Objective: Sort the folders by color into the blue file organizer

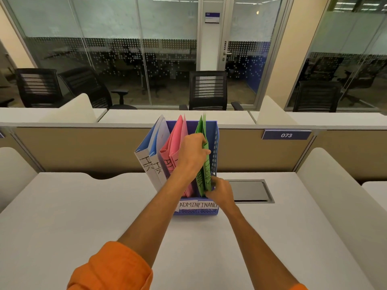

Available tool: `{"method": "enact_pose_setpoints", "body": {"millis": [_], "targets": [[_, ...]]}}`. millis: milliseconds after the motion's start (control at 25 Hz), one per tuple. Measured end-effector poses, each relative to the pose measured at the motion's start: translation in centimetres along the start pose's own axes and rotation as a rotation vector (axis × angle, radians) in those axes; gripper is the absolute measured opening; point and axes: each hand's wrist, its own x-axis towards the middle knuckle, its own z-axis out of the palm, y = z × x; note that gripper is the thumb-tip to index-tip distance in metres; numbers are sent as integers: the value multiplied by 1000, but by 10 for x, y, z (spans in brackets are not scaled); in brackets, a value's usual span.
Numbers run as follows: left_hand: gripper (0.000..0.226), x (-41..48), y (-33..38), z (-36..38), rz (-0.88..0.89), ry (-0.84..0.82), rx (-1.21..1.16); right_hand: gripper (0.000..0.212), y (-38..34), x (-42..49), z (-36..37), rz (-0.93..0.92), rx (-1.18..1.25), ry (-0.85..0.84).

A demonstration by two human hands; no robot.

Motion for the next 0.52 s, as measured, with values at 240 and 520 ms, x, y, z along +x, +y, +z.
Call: {"method": "enact_pose_setpoints", "body": {"millis": [240, 520], "targets": [[22, -7, -5, 14, 62, -26, 191, 46, 6, -6, 8, 54, -28, 14], [42, -42, -23, 21, 417, 86, 307, 71, -9, -22, 2, 69, 54, 28]]}}
